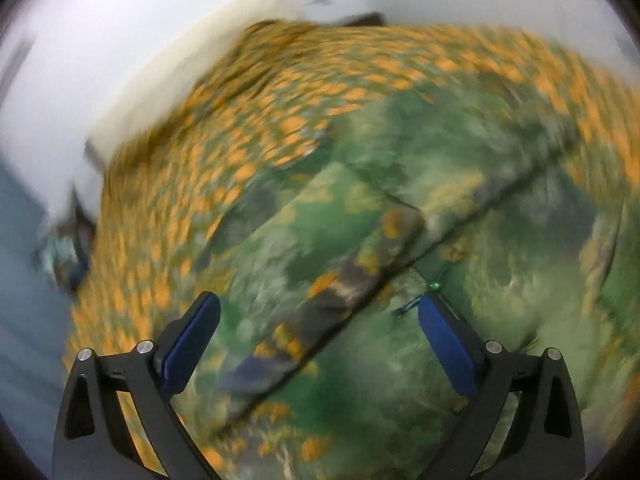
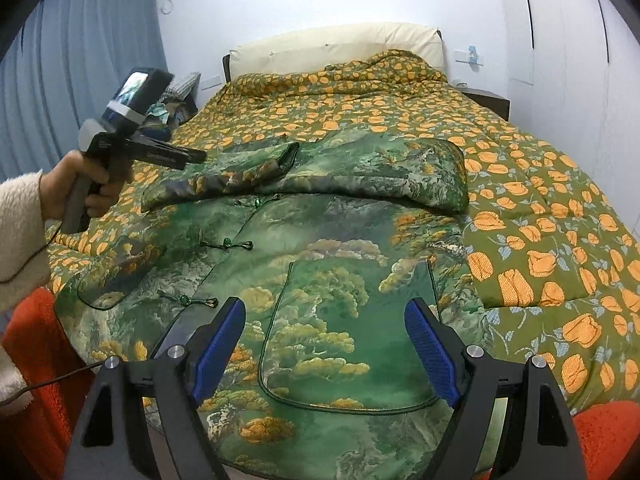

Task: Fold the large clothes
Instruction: 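Lift the sleeve with the left gripper and lay it across the jacket body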

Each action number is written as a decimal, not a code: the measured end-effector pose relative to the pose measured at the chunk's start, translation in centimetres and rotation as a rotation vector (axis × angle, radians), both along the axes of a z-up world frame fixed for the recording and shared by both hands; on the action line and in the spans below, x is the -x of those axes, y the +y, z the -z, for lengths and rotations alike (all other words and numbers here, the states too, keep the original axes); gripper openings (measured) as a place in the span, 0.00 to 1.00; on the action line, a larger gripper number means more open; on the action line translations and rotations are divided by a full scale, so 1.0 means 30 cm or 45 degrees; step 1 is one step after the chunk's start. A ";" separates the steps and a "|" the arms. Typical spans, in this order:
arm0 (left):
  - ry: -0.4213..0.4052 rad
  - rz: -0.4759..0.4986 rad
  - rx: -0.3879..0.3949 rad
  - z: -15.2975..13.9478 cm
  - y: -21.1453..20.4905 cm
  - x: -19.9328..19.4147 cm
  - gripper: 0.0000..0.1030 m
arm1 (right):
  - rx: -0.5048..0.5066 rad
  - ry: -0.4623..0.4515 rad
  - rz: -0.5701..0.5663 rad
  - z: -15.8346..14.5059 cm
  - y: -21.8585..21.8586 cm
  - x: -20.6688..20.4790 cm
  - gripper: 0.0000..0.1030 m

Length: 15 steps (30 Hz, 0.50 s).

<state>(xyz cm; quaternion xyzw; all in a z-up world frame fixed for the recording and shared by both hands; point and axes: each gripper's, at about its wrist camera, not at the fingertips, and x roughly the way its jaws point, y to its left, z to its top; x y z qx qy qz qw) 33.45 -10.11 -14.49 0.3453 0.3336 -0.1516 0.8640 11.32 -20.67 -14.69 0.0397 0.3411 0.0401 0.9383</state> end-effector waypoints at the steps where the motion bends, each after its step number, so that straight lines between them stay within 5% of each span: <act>1: -0.023 0.026 -0.065 0.033 -0.042 -0.005 0.96 | -0.003 0.006 0.000 0.003 -0.002 -0.001 0.79; 4: -0.005 -0.013 -0.066 0.078 -0.112 -0.075 0.92 | -0.009 0.013 0.004 0.004 -0.007 0.003 0.79; 9: 0.135 -0.169 0.205 0.058 -0.112 -0.204 0.75 | -0.017 0.014 0.009 0.004 -0.015 0.007 0.79; 10: 0.166 -0.187 0.237 0.060 -0.112 -0.224 0.62 | -0.022 0.017 0.011 0.007 -0.018 0.004 0.79; 11: 0.208 -0.206 0.265 0.069 -0.112 -0.247 0.32 | -0.028 0.022 0.012 0.009 -0.020 0.001 0.79; 12: 0.252 -0.226 0.289 0.076 -0.106 -0.264 0.12 | -0.036 0.029 0.014 0.013 -0.024 -0.003 0.79; 13: 0.327 -0.266 0.330 0.095 -0.100 -0.293 0.02 | -0.039 0.032 0.016 0.014 -0.025 -0.004 0.79; 15: 0.351 -0.300 0.392 0.094 -0.078 -0.301 0.00 | -0.048 0.040 0.021 0.017 -0.030 -0.009 0.79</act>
